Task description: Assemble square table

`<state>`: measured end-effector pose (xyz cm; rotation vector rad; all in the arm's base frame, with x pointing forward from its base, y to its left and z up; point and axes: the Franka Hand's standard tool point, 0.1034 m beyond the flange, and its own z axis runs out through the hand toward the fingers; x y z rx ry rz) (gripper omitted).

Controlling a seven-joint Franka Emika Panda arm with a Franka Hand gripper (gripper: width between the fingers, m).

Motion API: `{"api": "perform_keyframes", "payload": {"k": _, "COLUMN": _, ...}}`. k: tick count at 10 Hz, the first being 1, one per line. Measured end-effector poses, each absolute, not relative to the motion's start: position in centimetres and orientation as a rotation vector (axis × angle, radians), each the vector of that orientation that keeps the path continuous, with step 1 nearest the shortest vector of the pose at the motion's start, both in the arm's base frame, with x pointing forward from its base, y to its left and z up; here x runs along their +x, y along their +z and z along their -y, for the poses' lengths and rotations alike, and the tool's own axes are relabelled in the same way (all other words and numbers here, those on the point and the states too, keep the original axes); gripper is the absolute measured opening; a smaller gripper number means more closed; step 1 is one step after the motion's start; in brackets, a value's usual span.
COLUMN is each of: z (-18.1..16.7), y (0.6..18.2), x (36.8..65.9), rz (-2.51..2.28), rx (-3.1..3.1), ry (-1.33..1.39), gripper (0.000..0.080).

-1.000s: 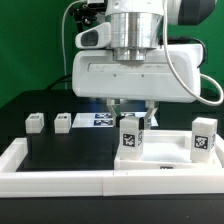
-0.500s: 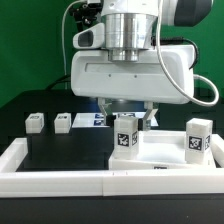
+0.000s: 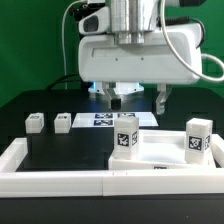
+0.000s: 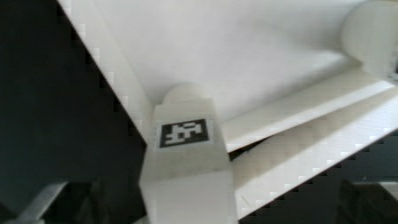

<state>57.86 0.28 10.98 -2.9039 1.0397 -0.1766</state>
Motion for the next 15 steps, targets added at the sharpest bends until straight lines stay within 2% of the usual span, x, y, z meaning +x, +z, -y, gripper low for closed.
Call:
{"api": "perform_keyframes", "payload": {"k": 2, "z": -0.5, "y": 11.7, "x": 57.6, "rz": -1.095, "rx": -2.856, "ry": -0.153, "gripper": 0.0648}}
{"api": "perform_keyframes", "payload": {"k": 7, "z": -0.5, "y": 11.5, "x": 57.5, "rz": -1.093, "rx": -2.86, "ry": -0.148, "gripper": 0.0648}}
{"api": "perform_keyframes", "payload": {"k": 11, "z": -3.4, "y": 10.4, "x": 54.4, "rz": -1.636, "rx": -2.61, "ry": -0.056, "gripper": 0.0648}}
{"api": "perform_keyframes", "payload": {"k": 13, "z": -4.1, "y": 10.1, "x": 54.3, "rz": -1.825, "rx": -2.497, "ry": 0.007, "gripper": 0.0648}}
{"api": "perform_keyframes", "payload": {"k": 15, "z": -4.1, "y": 10.0, "x": 54.3, "rz": -1.78, "rx": -2.53, "ry": 0.002, "gripper": 0.0648}}
